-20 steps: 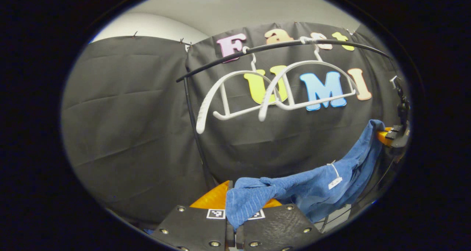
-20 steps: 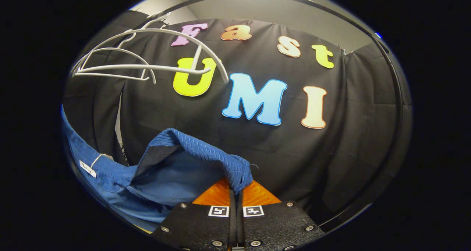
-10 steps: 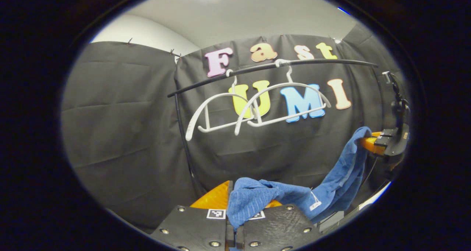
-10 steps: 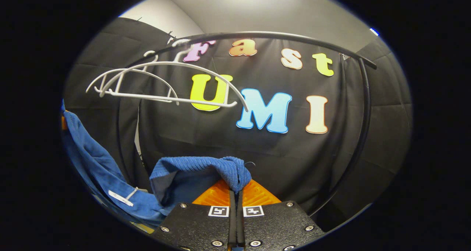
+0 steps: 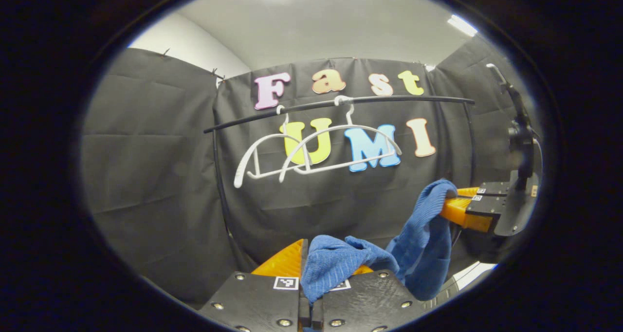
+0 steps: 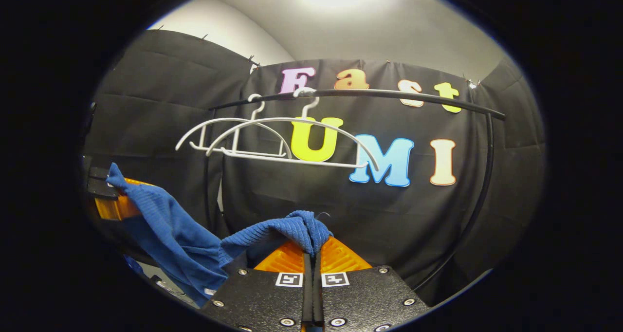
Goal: Grasp the clothes on the hanger with both hands and then place them into the laundry hamper below.
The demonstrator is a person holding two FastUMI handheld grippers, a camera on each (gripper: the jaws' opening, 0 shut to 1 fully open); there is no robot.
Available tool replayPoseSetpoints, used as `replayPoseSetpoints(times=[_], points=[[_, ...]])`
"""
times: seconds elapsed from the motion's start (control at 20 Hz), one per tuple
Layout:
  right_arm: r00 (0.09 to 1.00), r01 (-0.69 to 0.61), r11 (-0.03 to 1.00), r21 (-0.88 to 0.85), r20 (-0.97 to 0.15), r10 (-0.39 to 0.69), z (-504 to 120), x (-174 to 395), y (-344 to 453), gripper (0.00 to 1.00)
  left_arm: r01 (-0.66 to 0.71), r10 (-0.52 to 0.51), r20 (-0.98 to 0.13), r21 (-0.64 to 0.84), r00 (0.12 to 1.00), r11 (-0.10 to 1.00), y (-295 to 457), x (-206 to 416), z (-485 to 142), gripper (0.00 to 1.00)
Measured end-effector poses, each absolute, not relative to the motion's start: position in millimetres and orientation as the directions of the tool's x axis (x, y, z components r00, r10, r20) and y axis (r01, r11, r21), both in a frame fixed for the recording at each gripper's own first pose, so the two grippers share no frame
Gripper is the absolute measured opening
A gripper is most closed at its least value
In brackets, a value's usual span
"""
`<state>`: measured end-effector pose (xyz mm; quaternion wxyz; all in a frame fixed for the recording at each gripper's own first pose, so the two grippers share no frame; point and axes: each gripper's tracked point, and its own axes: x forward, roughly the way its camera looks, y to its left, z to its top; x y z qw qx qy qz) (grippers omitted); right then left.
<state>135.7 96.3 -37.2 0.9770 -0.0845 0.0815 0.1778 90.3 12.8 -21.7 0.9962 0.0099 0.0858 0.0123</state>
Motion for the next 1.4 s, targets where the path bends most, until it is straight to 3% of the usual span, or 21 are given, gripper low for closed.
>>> replayPoseSetpoints(times=[0.4, 1.4], points=[[0.908, -0.386, 0.920, -0.072, -0.202, 0.366, -56.6, 98.7, 130.6, 0.00, 0.029, -0.038, -0.175, -0.052, 0.984, 0.998, -4.8, 85.7, -50.7, 0.04], [0.794, -0.377, 0.924, -0.059, -0.535, 0.290, -253.9, 61.4, 137.0, 0.00, 0.004, -0.050, -0.512, -0.091, 0.858, 0.996, 10.9, 67.0, -264.3, 0.05]])
